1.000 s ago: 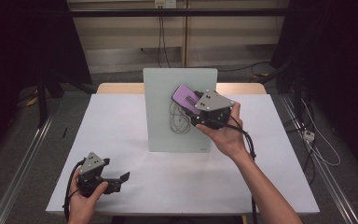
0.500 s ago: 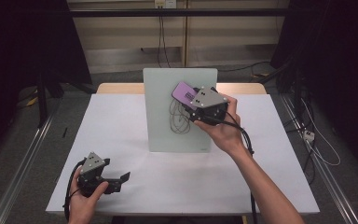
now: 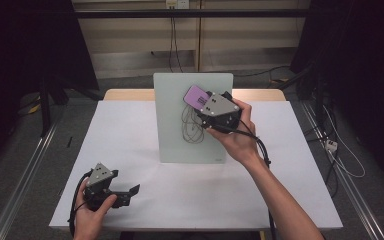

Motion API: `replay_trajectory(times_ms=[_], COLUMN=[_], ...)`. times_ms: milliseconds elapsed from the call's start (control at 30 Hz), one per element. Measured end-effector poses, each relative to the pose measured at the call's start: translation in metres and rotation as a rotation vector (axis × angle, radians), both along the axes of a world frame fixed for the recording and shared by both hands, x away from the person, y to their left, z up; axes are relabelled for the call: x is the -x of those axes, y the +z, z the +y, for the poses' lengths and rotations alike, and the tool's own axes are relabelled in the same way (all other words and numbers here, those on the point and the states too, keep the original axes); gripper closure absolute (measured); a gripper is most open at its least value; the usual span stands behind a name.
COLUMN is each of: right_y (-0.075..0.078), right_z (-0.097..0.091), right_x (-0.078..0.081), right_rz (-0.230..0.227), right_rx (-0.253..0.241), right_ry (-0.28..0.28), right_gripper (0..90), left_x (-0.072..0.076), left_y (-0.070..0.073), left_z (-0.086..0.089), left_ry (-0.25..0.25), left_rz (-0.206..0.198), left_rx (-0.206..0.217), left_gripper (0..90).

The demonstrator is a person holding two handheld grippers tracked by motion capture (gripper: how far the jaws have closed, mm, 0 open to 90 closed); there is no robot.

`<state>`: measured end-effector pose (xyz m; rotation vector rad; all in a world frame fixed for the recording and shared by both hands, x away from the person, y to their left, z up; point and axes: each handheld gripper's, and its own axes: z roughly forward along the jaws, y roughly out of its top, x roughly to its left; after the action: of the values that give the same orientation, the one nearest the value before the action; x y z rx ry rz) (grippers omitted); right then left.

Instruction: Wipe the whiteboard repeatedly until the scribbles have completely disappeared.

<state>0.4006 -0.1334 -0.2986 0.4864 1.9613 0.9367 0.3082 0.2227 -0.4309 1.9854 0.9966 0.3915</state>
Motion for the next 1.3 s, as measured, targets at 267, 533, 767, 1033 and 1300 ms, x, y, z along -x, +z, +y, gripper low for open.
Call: replay_trajectory(times_ms=[267, 533, 767, 1033, 1300], right_y=[-0.001, -0.004, -0.004, -0.010, -0.024], right_z=[0.001, 0.002, 0.001, 0.004, 0.009], right_x=[0.000, 0.001, 0.000, 0.001, 0.005], right_rz=[-0.007, -0.004, 0.004, 0.019, 0.051], right_rx=[-0.003, -0.005, -0.023, -0.018, -0.002], right_ry=[-0.003, 0.000, 0.005, 0.018, 0.045], right_gripper=[41.4, 41.4, 41.5, 41.5, 41.6], left_x=[0.001, 0.000, 0.000, 0.001, 0.001], left_y=[0.000, 0.000, 0.000, 0.000, 0.000], left_z=[0.000, 0.001, 0.001, 0.001, 0.000], left_ry=[0.006, -0.002, -0.001, 0.001, 0.003], left_rz=[-0.005, -0.001, -0.002, -0.002, -0.003], left_rx=[0.015, 0.006, 0.008, 0.009, 0.013], left_gripper=[6.7, 6.7, 6.7, 6.7, 6.7])
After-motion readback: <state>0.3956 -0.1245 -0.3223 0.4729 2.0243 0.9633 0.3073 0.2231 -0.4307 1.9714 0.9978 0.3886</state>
